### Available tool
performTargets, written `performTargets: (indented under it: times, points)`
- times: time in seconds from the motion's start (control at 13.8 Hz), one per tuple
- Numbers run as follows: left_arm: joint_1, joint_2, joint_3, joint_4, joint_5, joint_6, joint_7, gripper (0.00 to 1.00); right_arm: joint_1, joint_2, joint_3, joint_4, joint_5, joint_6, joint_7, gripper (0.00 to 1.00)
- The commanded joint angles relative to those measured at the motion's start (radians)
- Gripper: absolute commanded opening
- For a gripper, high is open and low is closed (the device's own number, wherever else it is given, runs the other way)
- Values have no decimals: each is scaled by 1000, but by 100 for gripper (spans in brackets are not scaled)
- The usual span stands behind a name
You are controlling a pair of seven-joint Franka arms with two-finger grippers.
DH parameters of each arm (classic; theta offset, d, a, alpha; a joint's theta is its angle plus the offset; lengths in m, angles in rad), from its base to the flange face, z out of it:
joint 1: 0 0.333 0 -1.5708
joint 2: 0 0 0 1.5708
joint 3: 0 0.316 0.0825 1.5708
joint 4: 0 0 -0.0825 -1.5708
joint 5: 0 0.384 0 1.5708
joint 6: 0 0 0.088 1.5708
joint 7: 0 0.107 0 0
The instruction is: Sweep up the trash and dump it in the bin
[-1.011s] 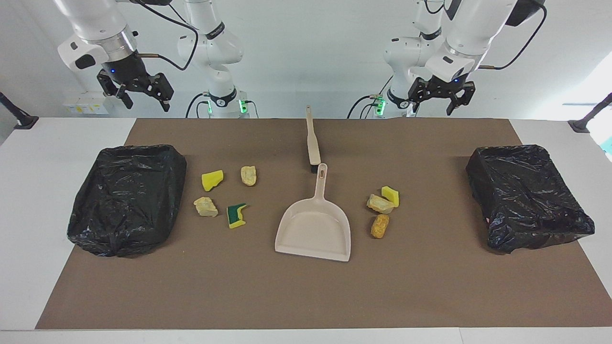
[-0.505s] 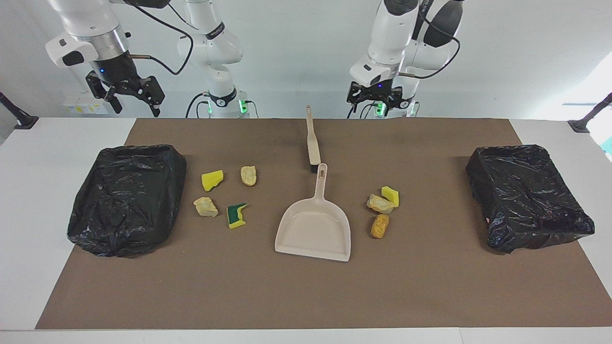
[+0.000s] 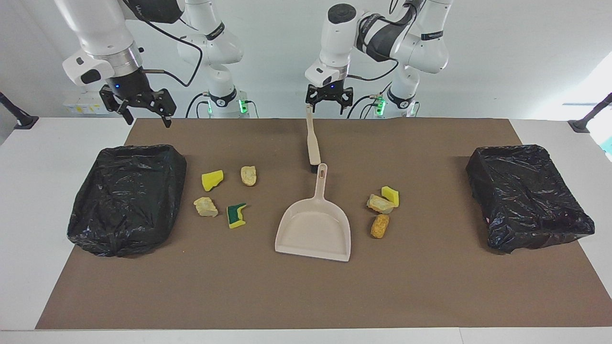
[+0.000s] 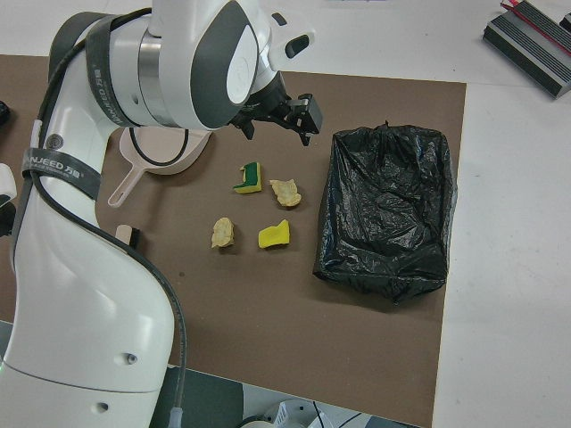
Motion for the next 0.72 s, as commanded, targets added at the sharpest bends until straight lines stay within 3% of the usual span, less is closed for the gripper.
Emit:
performTargets:
  times: [0.0,0.36,0.51,0.65]
  points:
    - [-96,83,21,-41,-8,103,-44,100,3,15,6,-14,38,37,42,100]
    - [-176,104,21,-127,-8,227,-110,100,92,40,11,-92,92,-9,50,100]
    - [-205,188,21,-124,-7,259,-110,100,110,49,12,-106,95,-17,50,100]
    - [-206,188,23,-115,-8,246,-106,100,124,90,15,-94,92,-20,43,100]
